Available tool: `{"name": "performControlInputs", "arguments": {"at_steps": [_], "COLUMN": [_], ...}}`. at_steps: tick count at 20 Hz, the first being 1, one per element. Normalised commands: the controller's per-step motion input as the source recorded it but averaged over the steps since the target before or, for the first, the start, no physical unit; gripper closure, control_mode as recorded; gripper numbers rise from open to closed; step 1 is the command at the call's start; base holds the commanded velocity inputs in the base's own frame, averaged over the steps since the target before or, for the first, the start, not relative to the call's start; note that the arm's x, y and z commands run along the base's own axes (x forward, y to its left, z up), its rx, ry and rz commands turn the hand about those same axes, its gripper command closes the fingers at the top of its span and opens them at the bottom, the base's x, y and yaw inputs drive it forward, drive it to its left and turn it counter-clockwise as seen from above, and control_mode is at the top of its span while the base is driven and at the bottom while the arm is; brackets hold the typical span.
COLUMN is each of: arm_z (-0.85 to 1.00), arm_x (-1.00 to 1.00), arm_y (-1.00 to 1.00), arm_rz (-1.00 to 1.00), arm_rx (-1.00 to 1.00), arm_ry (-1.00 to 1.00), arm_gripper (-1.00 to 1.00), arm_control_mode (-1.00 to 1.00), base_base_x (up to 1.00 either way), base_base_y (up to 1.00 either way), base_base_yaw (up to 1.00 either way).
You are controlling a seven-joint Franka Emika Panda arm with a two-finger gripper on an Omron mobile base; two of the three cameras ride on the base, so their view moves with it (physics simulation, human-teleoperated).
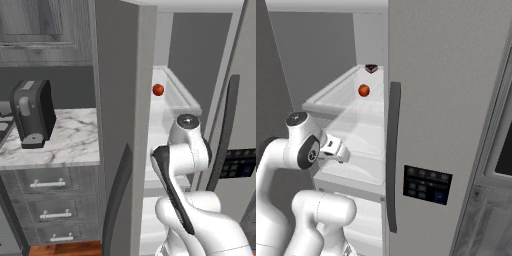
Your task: Pick up the apple and kiwi from the fridge and place one fruit on each plate on the dining counter.
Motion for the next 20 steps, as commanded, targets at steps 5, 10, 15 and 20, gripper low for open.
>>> {"name": "performControlInputs", "arguments": {"at_steps": [5,10,15,20], "arm_z": [0.83,0.9,0.79,0.79], "arm_x": [0.01,0.0,0.11,0.11], "arm_y": [-0.02,-0.13,-0.06,0.0], "arm_rz": [0.01,0.04,0.03,0.03], "arm_rx": [-0.07,0.0,0.0,0.0], "arm_ry": [-0.24,-0.26,-0.16,0.0], "arm_gripper": [-1.0,-1.0,-1.0,-1.0], "arm_control_mode": [-1.0,-1.0,-1.0,-1.0], "base_base_x": [0.0,0.0,0.0,0.0], "base_base_y": [0.0,0.0,0.0,0.0], "base_base_yaw": [0.0,0.0,0.0,0.0]}}
